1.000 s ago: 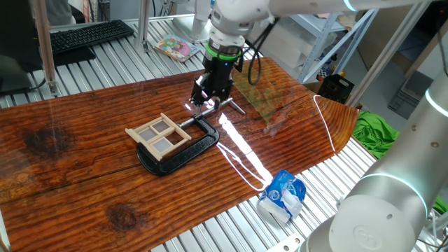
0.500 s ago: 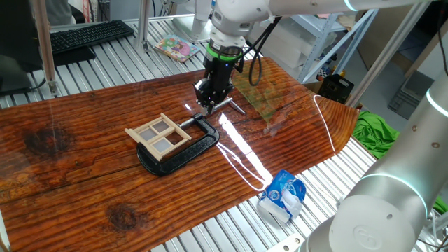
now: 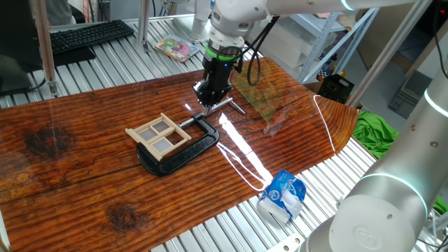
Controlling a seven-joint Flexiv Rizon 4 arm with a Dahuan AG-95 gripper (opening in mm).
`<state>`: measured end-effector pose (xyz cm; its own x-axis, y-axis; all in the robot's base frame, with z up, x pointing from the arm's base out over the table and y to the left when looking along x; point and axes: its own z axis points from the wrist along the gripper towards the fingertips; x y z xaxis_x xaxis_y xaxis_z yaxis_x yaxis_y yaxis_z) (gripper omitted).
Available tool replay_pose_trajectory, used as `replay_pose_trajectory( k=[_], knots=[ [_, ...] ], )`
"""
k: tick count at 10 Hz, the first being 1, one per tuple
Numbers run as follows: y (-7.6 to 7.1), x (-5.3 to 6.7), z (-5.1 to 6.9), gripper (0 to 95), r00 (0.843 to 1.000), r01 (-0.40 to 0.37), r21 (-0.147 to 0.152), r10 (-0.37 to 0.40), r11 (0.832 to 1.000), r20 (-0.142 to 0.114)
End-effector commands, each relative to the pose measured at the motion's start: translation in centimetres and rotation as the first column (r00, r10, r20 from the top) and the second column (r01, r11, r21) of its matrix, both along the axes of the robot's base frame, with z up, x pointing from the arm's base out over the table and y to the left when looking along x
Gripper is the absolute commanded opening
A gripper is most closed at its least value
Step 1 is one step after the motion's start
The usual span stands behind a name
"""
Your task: Close a sliding window
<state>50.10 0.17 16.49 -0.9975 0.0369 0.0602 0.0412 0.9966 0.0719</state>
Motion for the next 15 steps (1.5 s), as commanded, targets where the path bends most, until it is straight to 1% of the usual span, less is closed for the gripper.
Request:
replay_pose_trajectory(
  k=[1,2,4,6,9,11,13,14,15],
  knots=[
    [0.1,0.1,-0.1,0.0,1.000,0.001,0.002,-0.001,1.000,-0.002],
    [0.1,0.2,-0.4,0.0,1.000,0.000,0.005,0.000,1.000,-0.001],
    [0.4,0.4,-1.0,0.0,1.000,0.000,0.025,0.001,1.000,-0.004],
    [0.6,0.5,-1.6,0.0,1.000,0.013,0.034,-0.013,0.999,-0.006],
    [1.2,0.6,-2.4,0.0,0.999,0.041,0.033,-0.040,0.999,-0.018],
    [1.7,0.6,-2.3,0.0,0.999,0.041,0.031,-0.040,0.999,-0.019],
    [2.1,0.6,-2.6,0.0,1.000,0.004,0.031,-0.003,1.000,-0.007],
    [2.2,0.7,-2.9,0.0,1.000,-0.016,0.035,0.016,0.999,0.003],
    [2.4,0.7,-3.2,0.0,1.000,-0.025,0.040,0.024,0.999,0.008]
  ],
)
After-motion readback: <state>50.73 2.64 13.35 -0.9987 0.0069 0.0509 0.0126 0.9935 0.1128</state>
